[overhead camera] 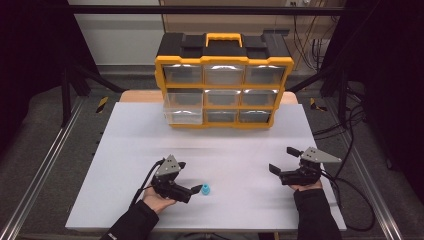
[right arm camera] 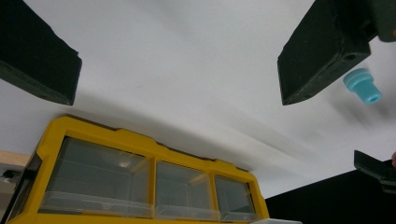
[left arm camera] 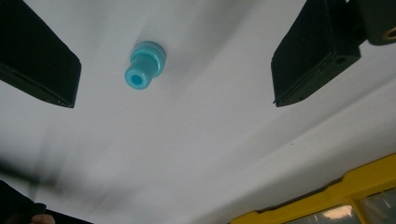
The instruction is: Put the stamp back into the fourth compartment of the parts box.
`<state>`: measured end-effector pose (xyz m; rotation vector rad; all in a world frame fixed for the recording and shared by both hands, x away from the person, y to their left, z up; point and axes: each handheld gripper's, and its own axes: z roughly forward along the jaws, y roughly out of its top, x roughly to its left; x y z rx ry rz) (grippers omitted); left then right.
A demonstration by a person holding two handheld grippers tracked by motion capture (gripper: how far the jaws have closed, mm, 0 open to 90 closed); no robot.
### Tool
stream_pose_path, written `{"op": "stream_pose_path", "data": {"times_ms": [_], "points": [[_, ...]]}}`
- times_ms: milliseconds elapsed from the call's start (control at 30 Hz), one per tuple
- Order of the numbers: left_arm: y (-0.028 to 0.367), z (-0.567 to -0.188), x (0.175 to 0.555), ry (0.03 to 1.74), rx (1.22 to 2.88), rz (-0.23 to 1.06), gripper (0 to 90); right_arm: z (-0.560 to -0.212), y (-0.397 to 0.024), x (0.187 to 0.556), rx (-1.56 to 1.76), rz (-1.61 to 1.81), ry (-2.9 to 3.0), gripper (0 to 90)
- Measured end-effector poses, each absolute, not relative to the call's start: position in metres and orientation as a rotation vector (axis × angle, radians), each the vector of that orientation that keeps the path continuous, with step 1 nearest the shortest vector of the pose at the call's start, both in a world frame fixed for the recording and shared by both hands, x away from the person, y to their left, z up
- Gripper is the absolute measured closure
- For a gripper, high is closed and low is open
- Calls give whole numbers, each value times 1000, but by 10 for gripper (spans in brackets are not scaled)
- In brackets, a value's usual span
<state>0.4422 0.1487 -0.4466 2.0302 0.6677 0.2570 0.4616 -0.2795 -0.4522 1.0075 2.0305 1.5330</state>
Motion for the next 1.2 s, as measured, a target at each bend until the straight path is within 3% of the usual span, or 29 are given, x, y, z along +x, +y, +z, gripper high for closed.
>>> {"op": "stream_pose_path", "data": {"times_ms": [500, 1200], "points": [[133, -456, 441, 667, 2078, 207, 85, -452, -279, 461, 1012, 1529, 2032, 2], [121, -464, 441, 662, 2157, 153, 372, -452, -279, 461, 1012, 1526, 2032, 1]]}}
